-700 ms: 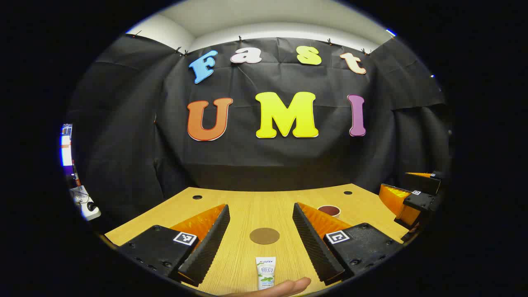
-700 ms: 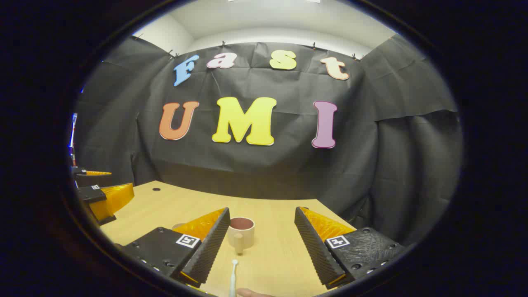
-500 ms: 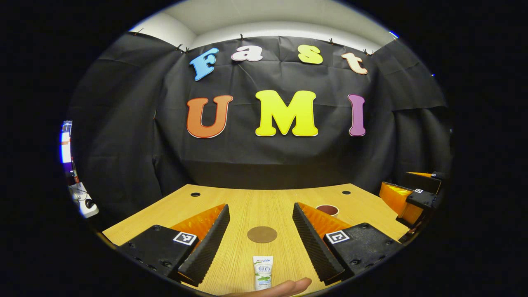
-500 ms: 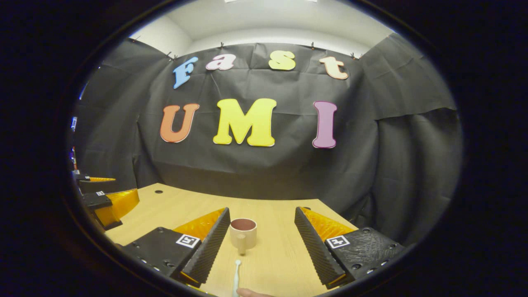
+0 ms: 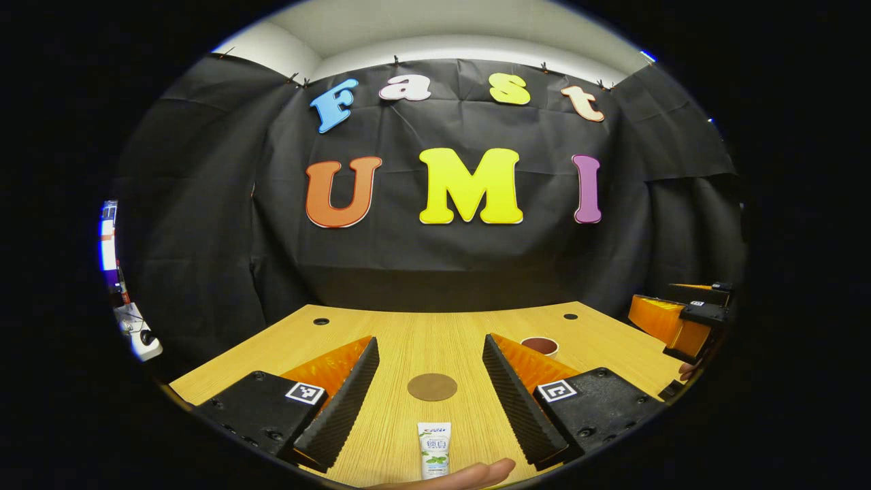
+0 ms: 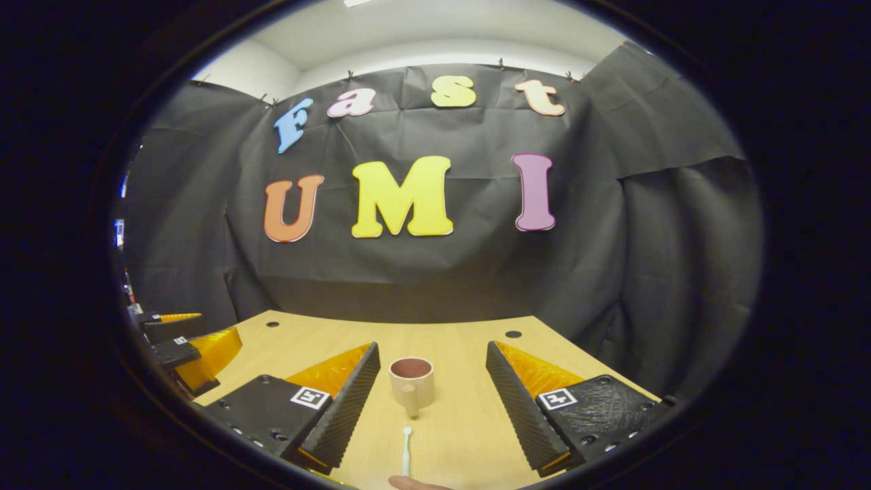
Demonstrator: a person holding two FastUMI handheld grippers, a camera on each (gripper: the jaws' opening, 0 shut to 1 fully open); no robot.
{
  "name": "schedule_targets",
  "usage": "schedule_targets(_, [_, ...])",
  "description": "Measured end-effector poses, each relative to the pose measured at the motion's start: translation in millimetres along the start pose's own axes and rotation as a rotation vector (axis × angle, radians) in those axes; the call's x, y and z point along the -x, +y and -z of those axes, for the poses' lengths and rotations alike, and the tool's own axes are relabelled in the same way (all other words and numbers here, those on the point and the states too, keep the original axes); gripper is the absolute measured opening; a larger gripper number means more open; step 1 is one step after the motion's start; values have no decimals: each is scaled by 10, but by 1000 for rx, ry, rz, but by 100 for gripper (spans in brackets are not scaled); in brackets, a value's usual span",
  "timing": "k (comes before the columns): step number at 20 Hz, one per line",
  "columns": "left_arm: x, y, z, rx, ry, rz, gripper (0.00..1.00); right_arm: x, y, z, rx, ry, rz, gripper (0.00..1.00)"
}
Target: Put the toothbrush and toothpaste on the desktop into the cup, then pick up the cup and place it on the coaster on the desktop.
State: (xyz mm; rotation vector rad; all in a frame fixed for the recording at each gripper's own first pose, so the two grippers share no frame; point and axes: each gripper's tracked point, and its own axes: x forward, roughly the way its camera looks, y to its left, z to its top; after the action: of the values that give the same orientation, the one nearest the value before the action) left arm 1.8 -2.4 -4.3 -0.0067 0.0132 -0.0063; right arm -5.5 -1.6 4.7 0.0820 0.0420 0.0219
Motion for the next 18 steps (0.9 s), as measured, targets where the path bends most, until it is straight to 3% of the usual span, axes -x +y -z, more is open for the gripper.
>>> schedule_targets(8, [-39, 20, 59, -1, 18, -8, 98, -38, 23, 102, 5, 24, -15, 95])
schedule_targets(18, [-66, 43, 106, -5, 31, -18, 98, -275, 194, 899, 6, 210, -40, 95])
